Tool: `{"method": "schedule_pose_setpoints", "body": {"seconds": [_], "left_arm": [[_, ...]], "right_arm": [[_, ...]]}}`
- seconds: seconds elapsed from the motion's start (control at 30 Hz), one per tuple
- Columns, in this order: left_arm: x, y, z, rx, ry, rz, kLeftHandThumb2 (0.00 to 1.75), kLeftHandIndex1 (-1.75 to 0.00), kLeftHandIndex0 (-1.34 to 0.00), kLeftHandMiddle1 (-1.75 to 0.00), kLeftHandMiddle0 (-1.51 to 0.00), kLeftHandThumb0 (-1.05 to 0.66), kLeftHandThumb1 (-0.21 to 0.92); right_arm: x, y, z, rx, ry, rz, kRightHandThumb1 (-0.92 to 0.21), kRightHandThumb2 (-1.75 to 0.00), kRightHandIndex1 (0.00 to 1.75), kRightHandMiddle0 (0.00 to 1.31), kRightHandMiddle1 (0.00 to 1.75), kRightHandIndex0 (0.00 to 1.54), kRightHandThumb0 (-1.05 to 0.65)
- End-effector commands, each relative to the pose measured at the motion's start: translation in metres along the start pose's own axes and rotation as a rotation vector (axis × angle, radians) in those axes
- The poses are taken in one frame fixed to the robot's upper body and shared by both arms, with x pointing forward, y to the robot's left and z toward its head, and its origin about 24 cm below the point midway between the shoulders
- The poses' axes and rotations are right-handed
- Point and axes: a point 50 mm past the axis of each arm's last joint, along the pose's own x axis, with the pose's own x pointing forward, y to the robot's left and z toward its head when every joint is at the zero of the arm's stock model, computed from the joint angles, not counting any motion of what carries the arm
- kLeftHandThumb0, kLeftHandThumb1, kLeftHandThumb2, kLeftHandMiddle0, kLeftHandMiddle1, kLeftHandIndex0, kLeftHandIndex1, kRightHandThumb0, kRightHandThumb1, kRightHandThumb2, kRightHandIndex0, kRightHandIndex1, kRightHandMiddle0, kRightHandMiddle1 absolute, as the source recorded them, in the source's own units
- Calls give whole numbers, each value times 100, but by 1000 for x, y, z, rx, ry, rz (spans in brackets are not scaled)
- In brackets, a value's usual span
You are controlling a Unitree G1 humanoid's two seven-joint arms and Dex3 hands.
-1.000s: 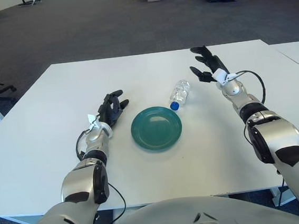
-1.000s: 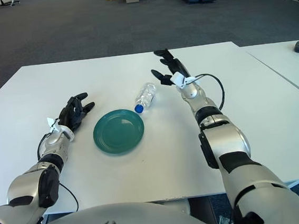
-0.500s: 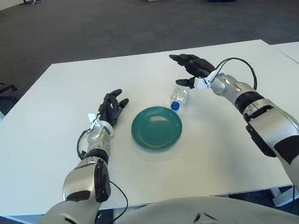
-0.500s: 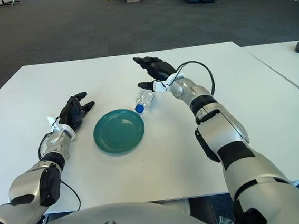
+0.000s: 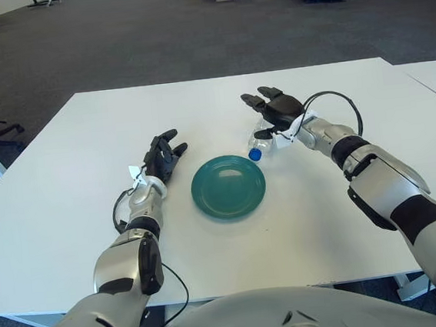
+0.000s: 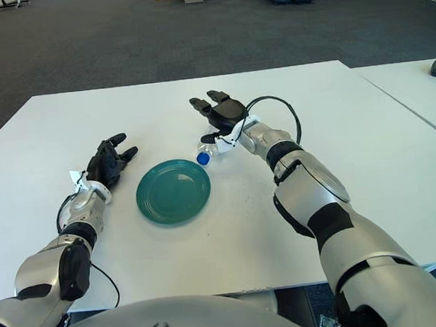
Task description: Put the bottle into the plate.
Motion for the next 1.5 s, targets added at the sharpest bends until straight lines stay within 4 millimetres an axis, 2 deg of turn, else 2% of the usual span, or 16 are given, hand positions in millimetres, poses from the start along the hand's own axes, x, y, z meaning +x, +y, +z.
{"method": "schedule_pose_setpoints", "body": {"seconds": [0.0, 0.27, 0.43, 0.67, 1.2, 1.47], "left_arm": [[-4, 0, -10, -29, 41, 16, 101, -110, -14, -64, -43, -95, 92], [-6, 0, -11, -37, 22, 17, 101, -111, -13, -65, -43, -96, 92], [-8, 1, -11, -48, 12, 20, 101, -111, -14, -66, -43, -95, 92], [-11, 5, -11, -62, -4, 26, 101, -111, -13, -66, -43, -95, 92], [-20, 16, -11, -111, -46, 27, 100, -111, -15, -67, -44, -95, 92], [-25, 22, -11, -141, -65, 30, 99, -111, -18, -68, -47, -95, 92]], "right_arm": [[2, -7, -2, -83, -33, -21, -92, -88, 0, 0, 0, 0, -105], [-7, 1, -3, -206, -102, -33, -92, -87, 0, 0, 0, 0, -105], [-22, 21, -5, -308, -144, -4, -92, -84, 0, 1, 1, 0, -105], [-32, 44, 1, -417, -203, 82, -92, -83, 1, 3, 2, 2, -105], [-37, 62, 10, -546, -301, 226, -92, -94, 1, 1, 3, 4, -103], [-39, 63, 10, -595, -355, 263, -92, -100, 0, 0, 2, 0, -104]]}}
